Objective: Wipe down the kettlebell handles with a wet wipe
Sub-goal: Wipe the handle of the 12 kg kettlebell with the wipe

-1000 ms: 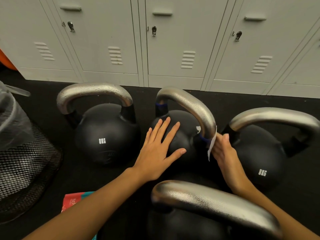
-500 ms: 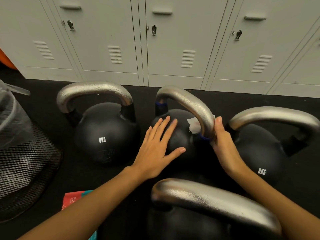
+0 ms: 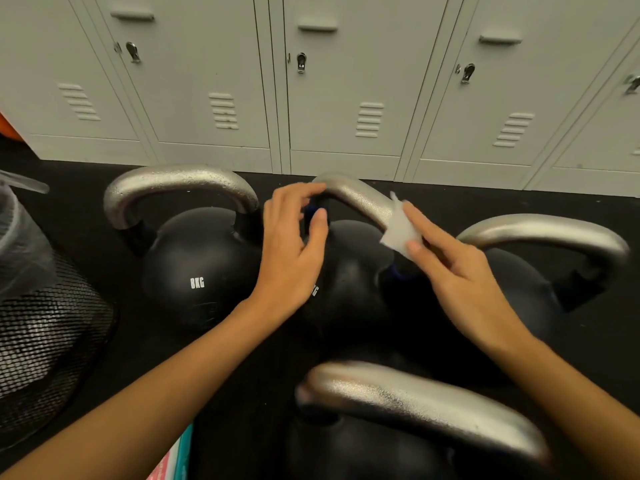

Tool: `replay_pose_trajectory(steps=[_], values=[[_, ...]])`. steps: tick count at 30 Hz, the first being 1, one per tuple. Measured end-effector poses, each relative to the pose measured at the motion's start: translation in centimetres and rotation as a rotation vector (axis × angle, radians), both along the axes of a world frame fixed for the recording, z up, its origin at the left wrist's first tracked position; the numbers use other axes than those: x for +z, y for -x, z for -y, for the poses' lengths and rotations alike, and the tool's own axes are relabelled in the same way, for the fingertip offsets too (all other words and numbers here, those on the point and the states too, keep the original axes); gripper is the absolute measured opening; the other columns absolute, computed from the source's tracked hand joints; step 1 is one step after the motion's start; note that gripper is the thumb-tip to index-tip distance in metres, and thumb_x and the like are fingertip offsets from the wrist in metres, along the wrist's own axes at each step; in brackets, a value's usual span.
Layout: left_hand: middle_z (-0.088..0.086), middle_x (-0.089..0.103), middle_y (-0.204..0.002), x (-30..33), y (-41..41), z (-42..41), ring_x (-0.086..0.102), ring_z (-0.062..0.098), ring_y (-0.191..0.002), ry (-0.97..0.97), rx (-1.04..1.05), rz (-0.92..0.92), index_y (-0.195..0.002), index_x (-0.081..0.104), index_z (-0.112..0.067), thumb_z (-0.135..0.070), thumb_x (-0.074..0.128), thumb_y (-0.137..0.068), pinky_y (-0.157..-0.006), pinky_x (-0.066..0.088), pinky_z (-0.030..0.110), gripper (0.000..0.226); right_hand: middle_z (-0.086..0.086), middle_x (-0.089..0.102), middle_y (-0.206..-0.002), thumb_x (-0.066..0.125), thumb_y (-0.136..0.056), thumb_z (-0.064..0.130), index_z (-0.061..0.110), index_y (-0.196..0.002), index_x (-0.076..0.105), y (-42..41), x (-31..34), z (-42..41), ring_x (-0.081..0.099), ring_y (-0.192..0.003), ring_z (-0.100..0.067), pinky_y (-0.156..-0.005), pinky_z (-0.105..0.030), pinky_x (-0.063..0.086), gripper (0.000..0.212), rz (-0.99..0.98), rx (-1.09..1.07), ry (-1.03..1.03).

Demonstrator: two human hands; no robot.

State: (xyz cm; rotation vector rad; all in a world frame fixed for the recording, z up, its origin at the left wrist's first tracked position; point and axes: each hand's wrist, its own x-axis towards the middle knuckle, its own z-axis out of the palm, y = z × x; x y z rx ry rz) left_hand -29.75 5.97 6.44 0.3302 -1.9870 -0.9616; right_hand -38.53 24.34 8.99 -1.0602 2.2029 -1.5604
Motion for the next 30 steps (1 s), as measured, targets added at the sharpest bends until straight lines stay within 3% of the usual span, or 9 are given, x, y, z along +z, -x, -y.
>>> replay_pose_trajectory(steps=[3,6,10,14,19,21,24,27,30], values=[[-0.002,0.053,-0.112,2.3,1.2,-1.1,0.051,0.017,-0.104,0.101,-0.075,-0.051,-0.116,0.058,-0.012,-0.005,0.049,-0.095,-0.089,0.044,0.028,0.024,0.019,0.056,-0.138,0.055,-0.100,0.019,0.032,-0.139,0.053,1.0,1.6,2.3,0.048,-0.125,0.011,-0.111,-0.021,0.035,0.042,-0.113,0.059,-0.046],[0.000,0.053,-0.113,4.0,2.6,-1.9,0.052,0.013,-0.105,0.189,-0.196,-0.060,-0.118,0.057,-0.007,-0.002,0.046,-0.096,-0.093,0.043,0.026,0.025,0.020,0.062,-0.129,0.061,-0.095,0.026,0.036,-0.144,0.046,1.6,2.4,4.1,0.052,-0.123,0.005,-0.110,-0.030,0.041,0.052,-0.118,0.065,-0.051],[0.003,0.051,-0.114,5.2,4.4,-2.0,0.056,0.013,-0.103,0.260,-0.338,-0.028,-0.119,0.055,-0.001,-0.001,0.040,-0.099,-0.093,0.045,0.023,0.025,0.005,0.067,-0.124,0.071,-0.086,0.012,0.032,-0.149,0.031,2.3,2.4,4.2,0.061,-0.117,-0.004,-0.105,-0.037,0.048,0.077,0.172,0.057,0.094],[0.001,0.049,-0.114,4.8,5.6,-0.9,0.054,0.004,-0.096,0.276,-0.365,0.041,-0.117,0.057,-0.002,-0.004,0.043,-0.099,-0.088,0.046,0.019,0.023,-0.002,0.061,-0.131,0.060,-0.086,-0.008,0.022,-0.141,0.042,2.3,1.6,3.3,0.062,-0.117,-0.010,-0.094,-0.030,0.050,0.066,0.382,0.035,0.274],[0.006,0.053,-0.115,3.6,6.2,-0.5,0.051,0.014,-0.103,0.434,-0.343,0.148,-0.112,0.061,-0.005,-0.013,0.044,-0.100,-0.093,0.040,0.024,0.022,0.005,0.070,-0.116,0.051,-0.098,0.017,0.019,-0.124,0.059,2.0,1.0,3.5,0.065,-0.108,-0.009,-0.088,-0.024,0.049,0.027,0.513,-0.115,0.333],[0.003,0.059,-0.109,3.2,6.2,-0.1,0.050,0.016,-0.104,0.532,-0.296,0.195,-0.110,0.062,-0.008,-0.018,0.038,-0.102,-0.095,0.034,0.025,0.027,0.016,0.071,-0.103,0.044,-0.103,0.026,0.021,-0.122,0.060,1.7,0.8,3.8,0.066,-0.099,-0.003,-0.083,-0.019,0.050,0.025,0.442,-0.131,0.272],[-0.003,0.061,-0.097,2.5,6.1,1.0,0.051,0.014,-0.097,0.611,-0.191,0.238,-0.101,0.062,-0.013,-0.028,0.030,-0.102,-0.102,0.026,0.028,0.035,0.006,0.069,-0.111,0.035,-0.105,0.039,0.030,-0.120,0.058,1.6,0.4,4.0,0.066,-0.104,-0.010,-0.084,-0.025,0.051,0.029,0.391,-0.156,0.219],[0.001,0.058,-0.087,2.3,6.4,2.6,0.049,0.018,-0.086,0.553,-0.209,0.260,-0.093,0.061,-0.010,-0.033,0.025,-0.100,-0.090,0.031,0.027,0.043,0.001,0.067,-0.117,0.032,-0.104,0.048,0.038,-0.116,0.058,1.7,0.1,4.0,0.064,-0.109,-0.014,-0.094,-0.033,0.051,0.031,0.377,-0.159,0.163],[0.002,0.056,-0.084,2.9,6.7,4.0,0.047,0.017,-0.082,0.107,-0.222,0.342,-0.092,0.059,-0.007,-0.034,0.027,-0.101,-0.076,0.033,0.025,0.043,0.002,0.065,-0.109,0.039,-0.103,0.041,0.034,-0.113,0.063,1.5,0.1,4.0,0.061,-0.100,-0.010,-0.076,-0.013,0.051,0.027,0.294,-0.142,0.094]])
